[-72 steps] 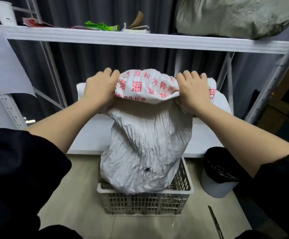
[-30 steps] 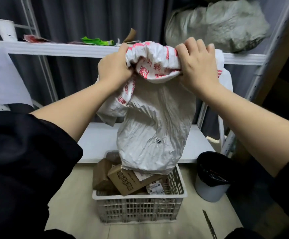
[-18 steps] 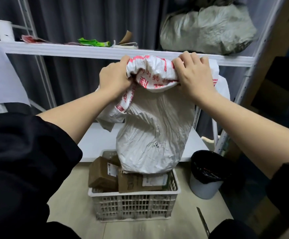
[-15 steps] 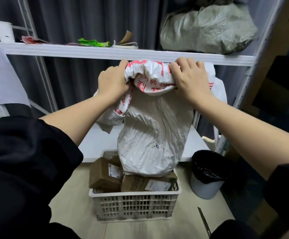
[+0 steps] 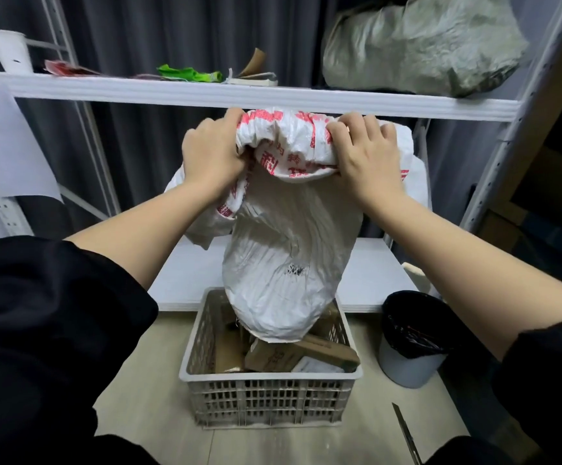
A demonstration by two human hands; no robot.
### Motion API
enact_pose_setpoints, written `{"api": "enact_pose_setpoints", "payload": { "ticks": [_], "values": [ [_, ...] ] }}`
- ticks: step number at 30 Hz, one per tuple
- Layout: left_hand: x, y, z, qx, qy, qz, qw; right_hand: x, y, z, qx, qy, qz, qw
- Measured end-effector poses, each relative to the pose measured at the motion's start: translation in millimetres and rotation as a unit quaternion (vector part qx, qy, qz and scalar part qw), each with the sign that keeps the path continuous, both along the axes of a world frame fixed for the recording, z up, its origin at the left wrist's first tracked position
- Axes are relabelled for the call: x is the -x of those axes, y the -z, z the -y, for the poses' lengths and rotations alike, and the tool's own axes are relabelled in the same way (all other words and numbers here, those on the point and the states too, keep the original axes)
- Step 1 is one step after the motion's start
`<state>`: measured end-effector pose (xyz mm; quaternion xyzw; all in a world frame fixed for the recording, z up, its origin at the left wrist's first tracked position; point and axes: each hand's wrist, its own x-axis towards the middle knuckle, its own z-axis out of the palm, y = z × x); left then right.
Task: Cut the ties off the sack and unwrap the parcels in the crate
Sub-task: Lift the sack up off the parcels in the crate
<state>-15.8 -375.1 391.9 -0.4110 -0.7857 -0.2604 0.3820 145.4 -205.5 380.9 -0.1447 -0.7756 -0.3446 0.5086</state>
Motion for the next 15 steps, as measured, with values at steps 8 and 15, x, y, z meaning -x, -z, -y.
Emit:
{"api": "enact_pose_setpoints", "payload": {
  "ticks": [8,15],
  "values": [
    [-3,-7,22,-0.010,-0.005,0.014,1.000,-13,1,18,0.061,-0.061,0.023,0.996],
    [1,-46,61,-0.016,-0.023,0.005,1.000,-12,-21,41,0.053,-0.081,0.017,0.995]
  ]
}}
